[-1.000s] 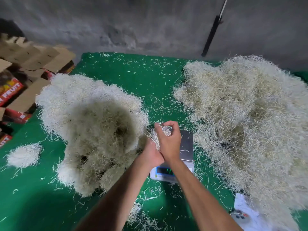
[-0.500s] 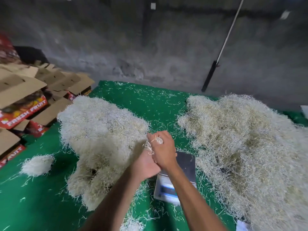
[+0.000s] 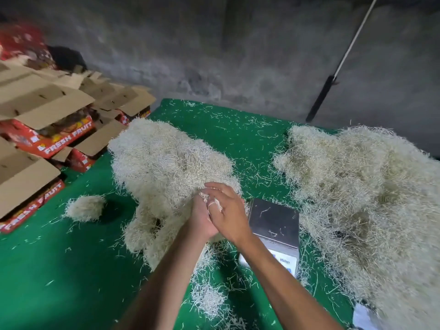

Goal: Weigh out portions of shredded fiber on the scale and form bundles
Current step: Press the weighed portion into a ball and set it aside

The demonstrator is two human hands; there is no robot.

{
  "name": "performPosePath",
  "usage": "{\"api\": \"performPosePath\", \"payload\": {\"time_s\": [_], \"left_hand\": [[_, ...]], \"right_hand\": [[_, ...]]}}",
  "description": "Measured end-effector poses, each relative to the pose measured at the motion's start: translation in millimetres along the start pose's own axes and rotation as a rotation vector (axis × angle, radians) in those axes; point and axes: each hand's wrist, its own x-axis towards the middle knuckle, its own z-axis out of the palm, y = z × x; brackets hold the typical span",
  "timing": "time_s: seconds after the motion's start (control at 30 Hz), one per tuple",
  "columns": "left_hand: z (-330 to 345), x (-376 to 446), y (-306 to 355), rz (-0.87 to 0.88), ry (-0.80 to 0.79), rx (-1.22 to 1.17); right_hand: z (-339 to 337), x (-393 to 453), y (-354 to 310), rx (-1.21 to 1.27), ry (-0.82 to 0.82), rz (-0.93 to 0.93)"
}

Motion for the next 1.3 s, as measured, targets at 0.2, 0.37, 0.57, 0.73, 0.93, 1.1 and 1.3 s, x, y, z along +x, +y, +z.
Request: {"api": "performPosePath", "payload": {"time_s": [0.2,0.37,0.57,0.73,0.93,1.1,1.3], "left_hand": [[-25.3,-14.3,-31.4,0.043,0.125,0.243],[-77.1,7.6,-38.4,0.088,0.197,0.611],[-153.8,23.7,-48.4,0.059,0.530,0.435],[-153.7,21.9,-60.7,0.209,0.469,0.976],[-70.9,4.7,-49.0,0.367,0.226,0.730],[9.4,8.2,-58.7,0.397,0.038,0.675],[122.9,28.8,-92.7,0.342,-0.178,0.644]], "right_hand": [[52.4,14.1,-4.7,0.003,-0.187,0.116],[86.8,32.3,-1.9,-0.203,-0.173,0.065],[110.0,26.2,6.0,-0.199,-0.245,-0.050],[105.4,6.9,19.9,-0.092,-0.169,0.040],[66.2,-8.3,44.0,-0.026,-0.037,0.147],[1.3,-37.4,86.3,-0.074,0.132,0.267],[-97.6,-77.0,152.7,-0.127,0.297,0.474]]}}
